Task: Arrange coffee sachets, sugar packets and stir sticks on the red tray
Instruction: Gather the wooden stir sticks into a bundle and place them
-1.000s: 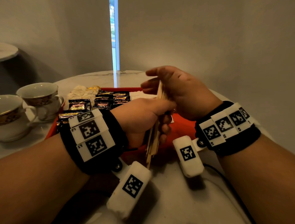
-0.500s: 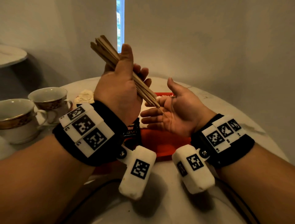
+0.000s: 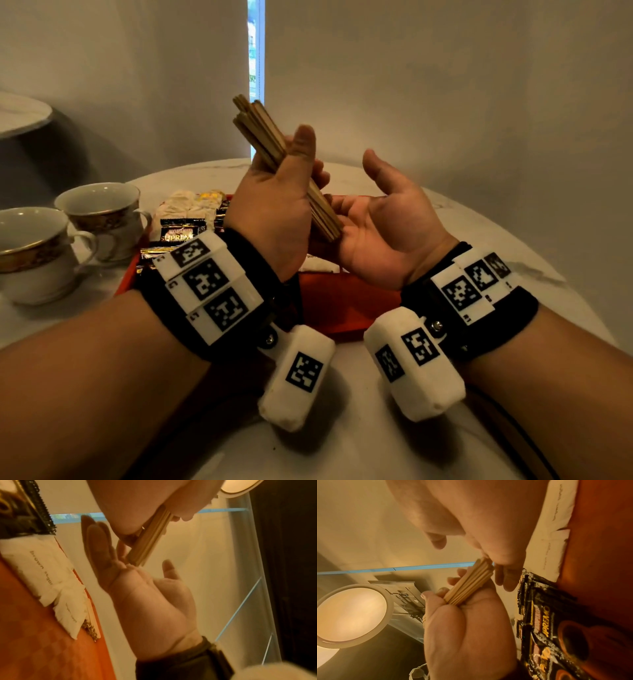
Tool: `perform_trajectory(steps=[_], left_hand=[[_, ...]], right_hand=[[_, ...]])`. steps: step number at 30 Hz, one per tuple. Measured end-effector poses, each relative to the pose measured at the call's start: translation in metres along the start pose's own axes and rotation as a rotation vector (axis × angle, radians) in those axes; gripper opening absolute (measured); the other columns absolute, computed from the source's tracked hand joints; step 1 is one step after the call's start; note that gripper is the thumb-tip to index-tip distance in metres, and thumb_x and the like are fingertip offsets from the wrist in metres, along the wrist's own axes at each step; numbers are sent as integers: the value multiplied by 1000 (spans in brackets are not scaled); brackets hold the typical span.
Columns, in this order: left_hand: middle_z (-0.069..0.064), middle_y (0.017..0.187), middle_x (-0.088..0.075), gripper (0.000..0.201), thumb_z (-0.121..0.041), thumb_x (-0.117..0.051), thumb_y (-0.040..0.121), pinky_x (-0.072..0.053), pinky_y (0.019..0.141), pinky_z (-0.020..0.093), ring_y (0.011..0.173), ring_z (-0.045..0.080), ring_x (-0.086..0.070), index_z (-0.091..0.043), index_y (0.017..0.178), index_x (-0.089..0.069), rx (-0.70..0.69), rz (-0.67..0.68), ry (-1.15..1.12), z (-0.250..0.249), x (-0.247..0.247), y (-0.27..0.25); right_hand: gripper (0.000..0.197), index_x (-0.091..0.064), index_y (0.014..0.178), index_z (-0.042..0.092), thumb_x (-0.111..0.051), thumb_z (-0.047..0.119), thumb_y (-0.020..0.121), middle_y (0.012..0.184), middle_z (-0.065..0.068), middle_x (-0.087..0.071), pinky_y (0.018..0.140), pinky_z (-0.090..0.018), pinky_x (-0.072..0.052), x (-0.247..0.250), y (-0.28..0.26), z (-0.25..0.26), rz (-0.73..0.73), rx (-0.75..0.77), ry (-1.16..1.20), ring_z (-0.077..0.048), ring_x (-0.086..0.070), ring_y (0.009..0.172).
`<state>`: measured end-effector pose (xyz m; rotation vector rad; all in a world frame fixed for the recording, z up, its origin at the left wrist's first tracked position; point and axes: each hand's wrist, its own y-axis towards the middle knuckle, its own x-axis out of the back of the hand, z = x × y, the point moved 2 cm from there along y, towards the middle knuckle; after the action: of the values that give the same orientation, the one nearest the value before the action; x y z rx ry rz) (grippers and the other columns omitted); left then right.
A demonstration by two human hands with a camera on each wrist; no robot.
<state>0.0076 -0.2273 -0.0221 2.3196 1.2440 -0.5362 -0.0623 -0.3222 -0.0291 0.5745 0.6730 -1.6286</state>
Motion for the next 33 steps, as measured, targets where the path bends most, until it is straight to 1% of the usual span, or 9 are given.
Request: perform_trajectory(steps=[2,4,7,10,12,15,19,27,33], left_hand=[[-5,71,-66,19,-41,-66,91,-55,72,39,80,15,-69,-23,90,-60,2,-8,-10,0,1,1],[-2,71,-63,20,-38,-64,94,-55,69,39,77,18,-68,-19,90,-58,18,22,-34,3,0,1],[0,66,-53,25,-36,-61,97,-49,61,37,61,19,-56,-16,84,-53,46,82,-32,3,-1,1],[-2,60,-51,27,-37,-59,98,-45,54,31,49,15,-50,-17,80,-53,138,208,78,1,-3,-2],[-3,57,-50,27,-32,-57,100,-42,52,29,45,13,-47,-19,76,-58,246,316,146,3,-6,-10],[-1,62,-44,19,-30,-58,98,-41,50,28,47,12,-40,-15,88,-55,403,490,289,10,-8,-21],[0,62,-41,12,-14,-55,97,-39,48,27,46,11,-40,-15,86,-53,485,621,401,15,-10,-29],[5,72,-64,6,-12,-60,95,-49,58,32,62,20,-60,-11,94,-67,428,508,442,13,-6,-24],[3,71,-56,15,-19,-61,93,-43,53,30,53,17,-52,-15,108,-64,425,457,553,19,-5,-21]], right_hand=[[92,-38,144,-8,-51,66,90,139,-23,-52,116,-52,-34,-1,0,0,14,7,31,-36,-50,133],[90,-40,144,-3,-55,65,87,124,-12,-50,118,-49,-32,-1,-1,1,28,31,84,-31,-48,127],[72,-50,124,7,-60,65,82,112,-9,-44,118,-44,-25,-1,-1,1,47,-1,-49,-31,-38,117],[76,-59,118,3,-55,69,81,94,-9,-60,91,-40,-48,5,-4,12,-162,107,-514,-29,-56,97],[77,-62,124,4,-56,66,79,93,-8,-67,80,-39,-52,8,-9,24,-227,243,-666,-24,-65,90],[60,-67,114,10,-58,57,79,95,-8,-68,78,-39,-50,8,-16,33,-215,356,-825,-24,-65,87],[38,-67,108,-2,-60,29,88,86,-21,-58,56,-30,-49,2,-18,21,-16,234,-874,-28,-58,69],[25,-78,100,10,-53,15,97,97,-35,-66,49,-30,-46,7,-17,26,-167,326,-1054,-36,-57,67],[26,-79,96,10,-63,30,95,94,-20,-74,76,-42,-58,7,-13,21,-291,317,-1149,-34,-72,84]])
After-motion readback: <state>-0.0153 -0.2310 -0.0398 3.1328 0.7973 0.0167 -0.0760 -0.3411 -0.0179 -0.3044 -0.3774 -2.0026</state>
